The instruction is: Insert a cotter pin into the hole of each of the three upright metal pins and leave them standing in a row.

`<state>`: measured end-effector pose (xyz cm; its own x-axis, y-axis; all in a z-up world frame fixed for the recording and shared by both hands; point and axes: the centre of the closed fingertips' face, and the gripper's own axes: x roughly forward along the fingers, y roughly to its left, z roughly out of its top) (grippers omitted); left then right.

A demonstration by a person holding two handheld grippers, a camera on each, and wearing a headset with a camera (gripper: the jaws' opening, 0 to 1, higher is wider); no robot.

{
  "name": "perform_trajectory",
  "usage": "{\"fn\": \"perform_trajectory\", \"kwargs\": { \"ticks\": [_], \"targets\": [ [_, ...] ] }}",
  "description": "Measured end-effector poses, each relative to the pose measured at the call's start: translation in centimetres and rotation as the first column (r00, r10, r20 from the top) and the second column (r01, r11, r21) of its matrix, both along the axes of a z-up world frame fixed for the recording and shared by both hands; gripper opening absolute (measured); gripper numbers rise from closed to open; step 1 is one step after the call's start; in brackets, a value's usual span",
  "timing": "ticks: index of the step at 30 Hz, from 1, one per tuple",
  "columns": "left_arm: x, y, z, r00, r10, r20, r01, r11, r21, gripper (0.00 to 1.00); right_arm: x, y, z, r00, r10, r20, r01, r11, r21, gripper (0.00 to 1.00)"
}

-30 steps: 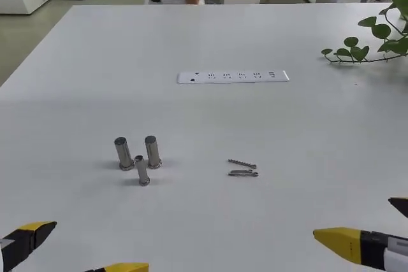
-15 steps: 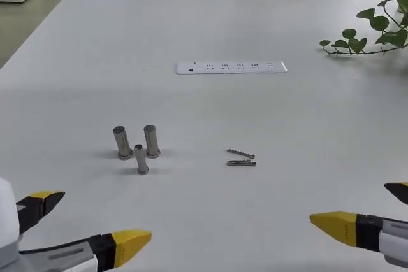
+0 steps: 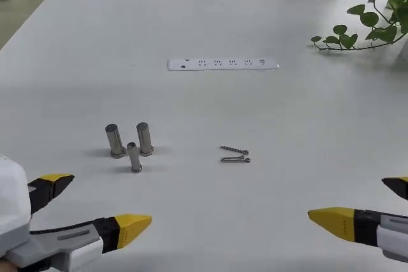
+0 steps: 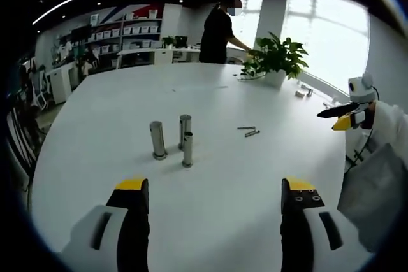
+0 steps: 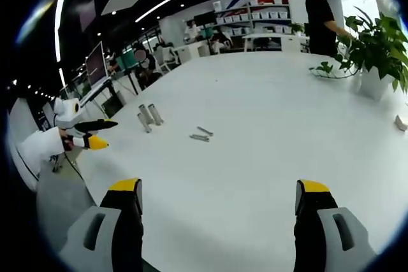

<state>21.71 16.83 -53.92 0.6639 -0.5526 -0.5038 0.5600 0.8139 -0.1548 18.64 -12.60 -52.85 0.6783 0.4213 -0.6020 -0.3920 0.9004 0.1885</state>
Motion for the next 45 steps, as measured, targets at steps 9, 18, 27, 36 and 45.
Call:
{"fn": "perform_trajectory", "kwargs": {
  "ticks": [9, 18, 27, 36, 45],
  "targets": [
    [2.3, -0.4, 0.7, 0.999, -0.026, 0.048, 0.026, 1.0, 0.005, 0.74, -0.3, -0.2, 0.0, 1.0, -0.005, -0.005, 0.005, 1.0, -0.007, 0.98],
    [4.2, -0.7, 1.0, 0.995, -0.067, 0.073, 0.067, 0.998, 0.005, 0.62, -0.5, -0.3, -0.2, 1.0, -0.017, -0.009, 0.017, 1.0, -0.014, 0.97],
    [5.8, -1.2, -0.2, 0.98, -0.192, 0.06, 0.188, 0.979, 0.075, 0.45, -0.7, 0.3, -0.5, 1.0, -0.009, -0.016, 0.009, 1.0, -0.015, 0.97],
    [7.6, -2.1, -1.0, 0.972, -0.228, 0.055, 0.22, 0.968, 0.117, 0.36, -1.0, 0.3, -0.6, 1.0, -0.003, -0.023, 0.003, 1.0, -0.018, 0.97],
    [8.6, -2.0, -2.4, 0.974, -0.223, 0.036, 0.217, 0.968, 0.129, 0.21, -1.2, 0.2, -0.9, 0.999, -0.011, -0.032, 0.01, 1.0, -0.028, 0.97]
  ]
}}
